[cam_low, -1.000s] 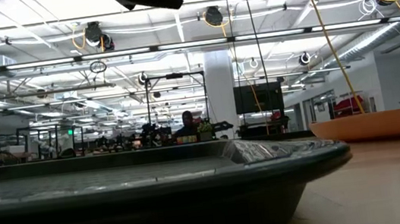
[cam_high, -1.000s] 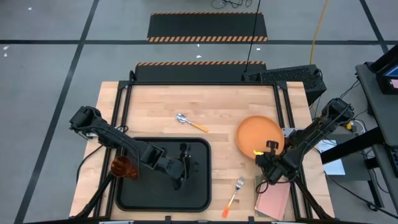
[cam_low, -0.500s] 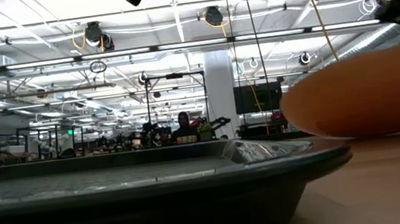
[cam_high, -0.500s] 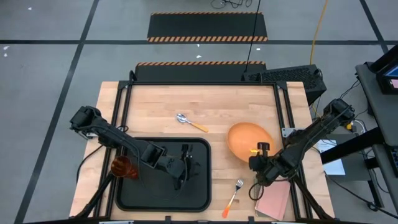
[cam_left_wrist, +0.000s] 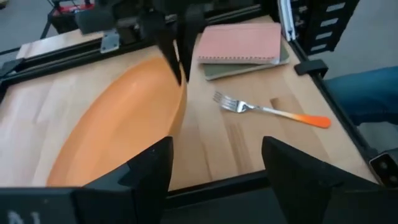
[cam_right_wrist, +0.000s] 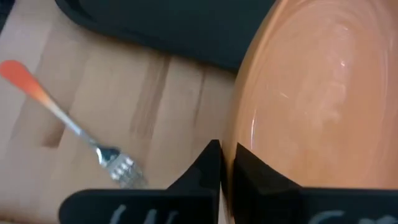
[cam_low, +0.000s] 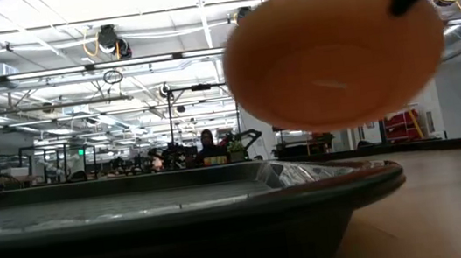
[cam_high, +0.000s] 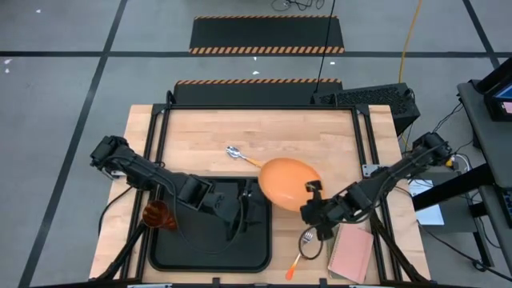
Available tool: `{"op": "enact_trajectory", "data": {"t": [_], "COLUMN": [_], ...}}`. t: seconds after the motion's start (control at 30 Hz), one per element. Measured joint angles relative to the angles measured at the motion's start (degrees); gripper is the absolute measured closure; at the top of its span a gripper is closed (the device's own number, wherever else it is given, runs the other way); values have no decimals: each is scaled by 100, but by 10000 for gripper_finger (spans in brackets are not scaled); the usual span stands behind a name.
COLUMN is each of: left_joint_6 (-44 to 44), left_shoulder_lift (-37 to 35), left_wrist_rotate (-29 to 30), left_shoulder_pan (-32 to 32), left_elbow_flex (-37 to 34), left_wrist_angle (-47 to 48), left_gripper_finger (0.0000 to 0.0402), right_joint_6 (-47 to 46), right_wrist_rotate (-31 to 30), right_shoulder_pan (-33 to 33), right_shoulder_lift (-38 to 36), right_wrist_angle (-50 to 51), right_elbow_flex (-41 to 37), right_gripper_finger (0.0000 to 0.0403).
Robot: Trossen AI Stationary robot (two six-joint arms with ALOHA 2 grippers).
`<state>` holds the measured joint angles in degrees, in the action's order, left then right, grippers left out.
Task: Pick and place plate/cup/fork/spoon on tray
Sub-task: Put the orange plate on the black tray
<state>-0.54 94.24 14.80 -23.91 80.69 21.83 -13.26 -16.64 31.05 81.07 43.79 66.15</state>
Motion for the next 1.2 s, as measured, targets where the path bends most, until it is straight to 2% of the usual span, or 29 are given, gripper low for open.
{"op": "enact_trajectory", "data": {"t": [0.23, 0.43, 0.87, 1.0, 1.2], "left_joint_6": [138, 377, 629, 664, 545], "left_shoulder_lift": [0, 0, 0, 0, 0], "left_wrist_rotate": [-186, -754, -773, -906, -1101], "left_shoulder_pan": [-6, 71, 234, 274, 274], "left_elbow_flex": [62, 62, 62, 62, 62], "left_wrist_angle": [332, 506, 1041, 1137, 1146], "left_gripper_finger": [168, 169, 173, 209, 308], "right_joint_6": [985, 1846, 2363, 2489, 2617], "right_wrist_rotate": [30, 43, 41, 53, 50], "right_shoulder_pan": [-185, -229, -370, -366, -377], "right_shoulder_lift": [467, 615, 609, 609, 609], "right_wrist_angle": [-729, -1377, -1882, -1908, -1910], "right_elbow_flex": [289, 309, 313, 313, 313], "right_gripper_finger": [403, 403, 403, 403, 401]}}
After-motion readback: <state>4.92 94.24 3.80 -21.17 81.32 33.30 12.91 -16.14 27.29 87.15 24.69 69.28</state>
